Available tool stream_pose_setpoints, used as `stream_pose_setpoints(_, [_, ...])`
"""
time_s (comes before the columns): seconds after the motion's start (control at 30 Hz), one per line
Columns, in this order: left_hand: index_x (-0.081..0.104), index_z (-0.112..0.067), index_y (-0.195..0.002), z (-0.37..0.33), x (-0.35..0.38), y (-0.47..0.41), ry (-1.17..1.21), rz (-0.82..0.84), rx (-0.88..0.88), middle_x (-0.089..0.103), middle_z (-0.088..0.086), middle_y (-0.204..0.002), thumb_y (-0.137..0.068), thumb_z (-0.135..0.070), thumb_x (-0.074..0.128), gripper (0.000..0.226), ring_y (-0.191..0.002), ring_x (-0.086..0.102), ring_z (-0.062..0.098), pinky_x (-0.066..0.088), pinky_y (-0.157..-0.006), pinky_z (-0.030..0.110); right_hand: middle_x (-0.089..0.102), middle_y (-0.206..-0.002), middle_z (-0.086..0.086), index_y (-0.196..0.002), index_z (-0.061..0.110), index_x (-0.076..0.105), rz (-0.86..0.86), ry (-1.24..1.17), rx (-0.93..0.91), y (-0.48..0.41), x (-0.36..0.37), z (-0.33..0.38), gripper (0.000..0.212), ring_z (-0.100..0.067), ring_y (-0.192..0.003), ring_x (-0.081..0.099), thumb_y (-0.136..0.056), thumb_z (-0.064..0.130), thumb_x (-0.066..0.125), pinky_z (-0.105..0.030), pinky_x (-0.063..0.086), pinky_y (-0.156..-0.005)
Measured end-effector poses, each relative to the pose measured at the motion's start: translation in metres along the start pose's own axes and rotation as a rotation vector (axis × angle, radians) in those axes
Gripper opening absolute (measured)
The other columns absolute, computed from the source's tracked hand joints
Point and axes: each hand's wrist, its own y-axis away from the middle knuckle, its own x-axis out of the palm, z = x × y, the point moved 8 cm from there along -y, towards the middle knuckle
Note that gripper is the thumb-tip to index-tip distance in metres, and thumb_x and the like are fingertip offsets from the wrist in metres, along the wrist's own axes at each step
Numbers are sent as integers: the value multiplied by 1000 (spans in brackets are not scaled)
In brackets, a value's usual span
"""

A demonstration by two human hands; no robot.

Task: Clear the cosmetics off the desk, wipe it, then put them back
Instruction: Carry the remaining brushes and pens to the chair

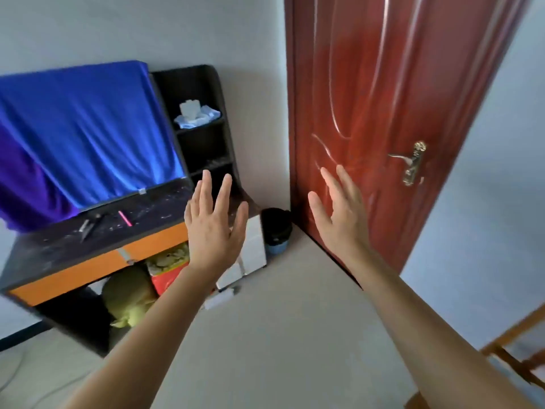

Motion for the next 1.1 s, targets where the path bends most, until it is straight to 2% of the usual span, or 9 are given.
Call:
stream_pose_setpoints(0.07, [35,-23,-152,78,-54,0,-96,-46,-48,20,12,-163,-101,-44,46,56,-149,19,32,21,-116,54,33,-160,-12,-150,22,44,76,-82,-56,-11,71,70,55,-24,-148,29,-101,45,50,-34,23,-118])
stream_pose_setpoints(0.2, [32,-25,-153,213,-139,7,-172,-95,-257,18,10,-164,-101,-49,40,58,-150,17,29,22,-117,56,26,-164,-7,-154,25,37,235,-204,-140,-13,188,184,57,-21,-150,24,-102,47,48,-34,23,-118])
stream_pose_setpoints(0.37, [31,-25,-153,322,-190,20,-249,-131,-404,19,8,-164,-99,-52,38,61,-149,20,30,21,-117,53,30,-162,-7,-151,24,42,358,-263,-236,-6,294,269,55,-18,-149,25,-101,45,51,-26,17,-118])
stream_pose_setpoints(0.47, [31,-25,-154,377,-189,29,-254,-98,-531,18,8,-164,-100,-48,44,60,-148,19,31,22,-117,53,33,-160,-6,-149,22,45,431,-283,-234,-1,352,291,53,-17,-148,28,-101,45,51,-30,21,-119])
stream_pose_setpoints(0.53, [30,-26,-154,408,-182,27,-268,-60,-562,16,8,-164,-99,-47,45,61,-148,19,31,22,-117,53,34,-159,-5,-148,22,46,475,-290,-236,-2,390,300,53,-16,-147,29,-101,46,50,-27,20,-116])
stream_pose_setpoints(0.63, [30,-26,-154,458,-167,9,-290,-19,-589,17,8,-164,-99,-47,45,61,-148,20,32,23,-117,53,37,-158,-4,-147,22,47,522,-304,-224,-14,452,309,53,-16,-145,31,-100,48,49,-32,27,-116])
stream_pose_setpoints(0.87, [31,-20,-154,575,-107,-95,-297,49,-624,18,7,-164,-98,-43,51,63,-147,23,31,25,-116,52,39,-155,-4,-146,18,48,619,-314,-182,-84,606,313,53,-17,-144,34,-100,45,51,-29,26,-116])
stream_pose_setpoints(1.1, [28,-24,-155,668,-77,-187,-341,117,-629,16,7,-164,-97,-45,51,66,-149,18,28,22,-117,49,42,-153,-5,-146,17,47,698,-254,-215,-159,725,329,54,-17,-142,35,-101,46,50,-26,27,-114])
